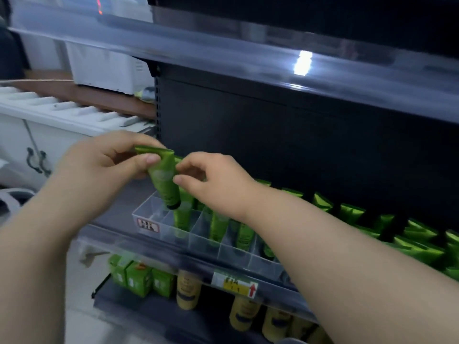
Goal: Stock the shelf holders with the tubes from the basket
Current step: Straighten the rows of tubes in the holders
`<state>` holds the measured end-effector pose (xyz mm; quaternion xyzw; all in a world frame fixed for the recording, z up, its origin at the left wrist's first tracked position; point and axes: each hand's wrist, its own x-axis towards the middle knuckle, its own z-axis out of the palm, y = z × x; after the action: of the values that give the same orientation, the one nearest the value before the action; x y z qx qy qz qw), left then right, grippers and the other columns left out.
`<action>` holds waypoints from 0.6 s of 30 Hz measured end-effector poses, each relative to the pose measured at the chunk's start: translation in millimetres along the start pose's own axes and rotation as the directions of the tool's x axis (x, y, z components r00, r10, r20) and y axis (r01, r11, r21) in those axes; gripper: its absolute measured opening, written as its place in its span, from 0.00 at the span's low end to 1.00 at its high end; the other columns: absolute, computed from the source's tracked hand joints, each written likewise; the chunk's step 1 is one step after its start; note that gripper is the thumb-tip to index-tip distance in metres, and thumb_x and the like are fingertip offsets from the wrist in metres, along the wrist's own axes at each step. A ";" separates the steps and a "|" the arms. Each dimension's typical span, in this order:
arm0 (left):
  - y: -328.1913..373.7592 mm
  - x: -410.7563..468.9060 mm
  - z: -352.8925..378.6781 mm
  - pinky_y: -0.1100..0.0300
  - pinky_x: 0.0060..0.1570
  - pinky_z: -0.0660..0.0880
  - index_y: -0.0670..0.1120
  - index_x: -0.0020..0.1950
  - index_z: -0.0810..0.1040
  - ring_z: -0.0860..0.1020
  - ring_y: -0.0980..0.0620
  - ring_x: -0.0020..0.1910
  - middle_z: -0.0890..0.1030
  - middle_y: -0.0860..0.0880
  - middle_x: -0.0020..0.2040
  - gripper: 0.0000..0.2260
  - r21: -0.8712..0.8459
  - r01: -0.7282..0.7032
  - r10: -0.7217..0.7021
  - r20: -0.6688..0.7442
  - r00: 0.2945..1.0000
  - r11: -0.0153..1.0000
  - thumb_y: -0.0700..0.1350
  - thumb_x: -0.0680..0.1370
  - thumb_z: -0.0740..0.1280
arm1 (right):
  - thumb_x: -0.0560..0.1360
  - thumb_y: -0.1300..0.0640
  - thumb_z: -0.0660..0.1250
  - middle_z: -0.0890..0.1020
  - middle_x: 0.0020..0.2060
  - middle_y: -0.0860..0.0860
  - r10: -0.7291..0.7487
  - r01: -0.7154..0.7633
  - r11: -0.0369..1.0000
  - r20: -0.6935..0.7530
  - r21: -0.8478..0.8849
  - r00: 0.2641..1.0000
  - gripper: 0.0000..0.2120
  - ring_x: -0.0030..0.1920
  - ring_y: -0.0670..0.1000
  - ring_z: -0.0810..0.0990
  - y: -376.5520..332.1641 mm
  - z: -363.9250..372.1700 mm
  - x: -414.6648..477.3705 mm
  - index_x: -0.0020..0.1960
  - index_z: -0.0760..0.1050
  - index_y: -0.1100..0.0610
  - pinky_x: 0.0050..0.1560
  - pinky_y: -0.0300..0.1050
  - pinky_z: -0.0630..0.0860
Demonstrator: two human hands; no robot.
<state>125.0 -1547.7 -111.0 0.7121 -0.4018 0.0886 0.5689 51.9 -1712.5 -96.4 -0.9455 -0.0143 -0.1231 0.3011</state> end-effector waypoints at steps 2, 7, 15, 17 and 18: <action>-13.6 -1.8 -5.8 0.47 0.52 0.78 0.65 0.42 0.81 0.81 0.52 0.45 0.83 0.57 0.43 0.06 0.048 0.023 -0.022 -0.022 1.000 0.999 0.56 0.67 0.69 | 0.76 0.52 0.66 0.77 0.39 0.42 -0.036 0.037 0.999 0.025 -0.033 0.999 0.06 0.44 0.46 0.76 -5.1 8.2 14.4 0.52 0.77 0.50 0.49 0.42 0.75; -39.2 2.1 -12.2 0.47 0.52 0.76 0.70 0.43 0.77 0.80 0.54 0.45 0.80 0.61 0.45 0.11 0.267 0.065 -0.053 -0.055 0.997 0.962 0.51 0.70 0.67 | 0.76 0.51 0.64 0.81 0.43 0.48 -0.054 0.056 0.995 0.025 -0.084 0.998 0.07 0.45 0.51 0.78 -6.3 25.7 38.6 0.52 0.77 0.49 0.49 0.49 0.77; -78.0 12.1 2.6 0.54 0.51 0.71 0.50 0.50 0.80 0.77 0.44 0.48 0.79 0.49 0.45 0.09 0.466 0.096 -0.112 0.007 0.994 0.879 0.37 0.76 0.66 | 0.77 0.56 0.64 0.82 0.47 0.47 -0.029 0.028 0.999 -0.027 -0.034 0.999 0.08 0.48 0.46 0.79 11.3 20.3 46.4 0.54 0.79 0.51 0.54 0.43 0.76; -93.8 12.2 7.9 0.52 0.53 0.73 0.45 0.53 0.80 0.77 0.43 0.50 0.78 0.46 0.47 0.11 0.498 0.109 -0.139 0.023 0.990 0.860 0.34 0.76 0.63 | 0.77 0.56 0.64 0.82 0.47 0.46 -0.015 0.014 1.000 -0.062 -0.020 0.998 0.08 0.48 0.44 0.78 16.6 17.2 45.5 0.54 0.80 0.51 0.52 0.37 0.74; -100.2 11.4 11.5 0.50 0.54 0.74 0.45 0.53 0.80 0.77 0.43 0.50 0.78 0.45 0.48 0.13 0.492 0.129 -0.167 0.035 0.985 0.861 0.32 0.76 0.62 | 0.77 0.56 0.64 0.82 0.47 0.46 -0.004 0.003 1.000 -0.070 -0.019 0.998 0.08 0.48 0.43 0.78 18.9 15.7 44.5 0.53 0.80 0.51 0.51 0.35 0.73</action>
<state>196.1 -1560.2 -182.3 0.8640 -0.3321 0.1157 0.3602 100.5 -1721.0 -108.7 -0.9433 -0.0043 -0.1568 0.2924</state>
